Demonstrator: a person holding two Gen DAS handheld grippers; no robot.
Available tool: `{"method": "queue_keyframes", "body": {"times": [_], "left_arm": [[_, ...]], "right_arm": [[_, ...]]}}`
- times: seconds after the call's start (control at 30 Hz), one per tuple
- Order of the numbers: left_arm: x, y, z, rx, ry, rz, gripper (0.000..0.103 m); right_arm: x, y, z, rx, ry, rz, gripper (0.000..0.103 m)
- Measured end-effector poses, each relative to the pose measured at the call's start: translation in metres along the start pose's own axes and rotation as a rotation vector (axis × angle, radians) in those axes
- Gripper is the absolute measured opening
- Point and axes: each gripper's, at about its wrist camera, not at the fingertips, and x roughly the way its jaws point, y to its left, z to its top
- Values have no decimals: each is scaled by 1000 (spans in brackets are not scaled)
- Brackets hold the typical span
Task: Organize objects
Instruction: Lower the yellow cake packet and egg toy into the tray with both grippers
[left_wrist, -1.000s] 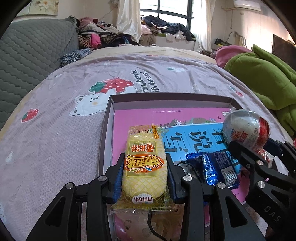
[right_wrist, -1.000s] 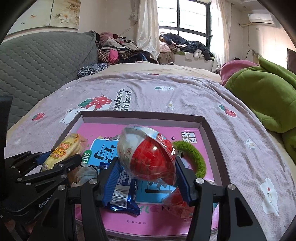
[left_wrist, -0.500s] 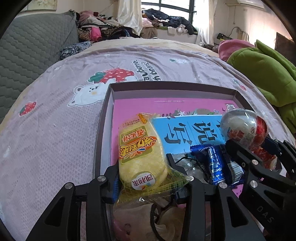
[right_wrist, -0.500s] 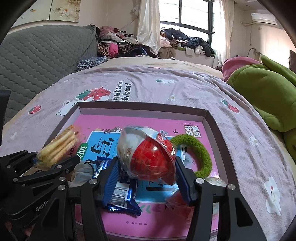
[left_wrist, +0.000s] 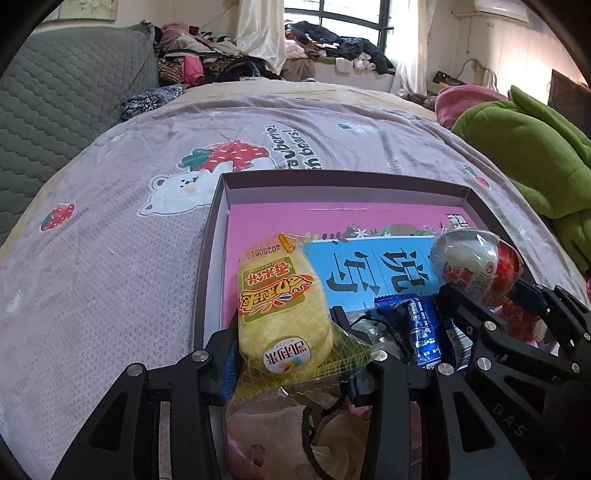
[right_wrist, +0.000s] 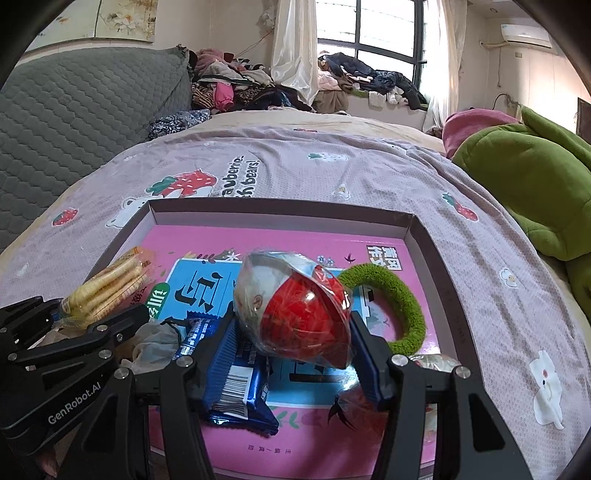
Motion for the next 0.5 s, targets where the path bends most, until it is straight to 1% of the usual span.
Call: {"method": "queue_keyframes", "body": {"times": [0.07, 0.1, 0.2, 0.37, 0.5], "left_arm": [[-1, -1, 0, 2, -3, 4, 46], [-2, -1, 1, 4, -5, 8, 50], [-6, -4, 1, 17, -16, 17, 57], [-8, -5, 1, 26, -8, 25, 60], [-12, -4, 1, 38, -1, 35, 68]], "right_arm": [[0, 0, 0, -1, -2, 2, 58], [0, 0, 0, -1, -1, 4, 58], [1, -1, 0, 0, -2, 5, 58], [2, 1, 1, -14, -6, -5, 58], [1, 1, 1, -22, -9, -16, 58]]}}
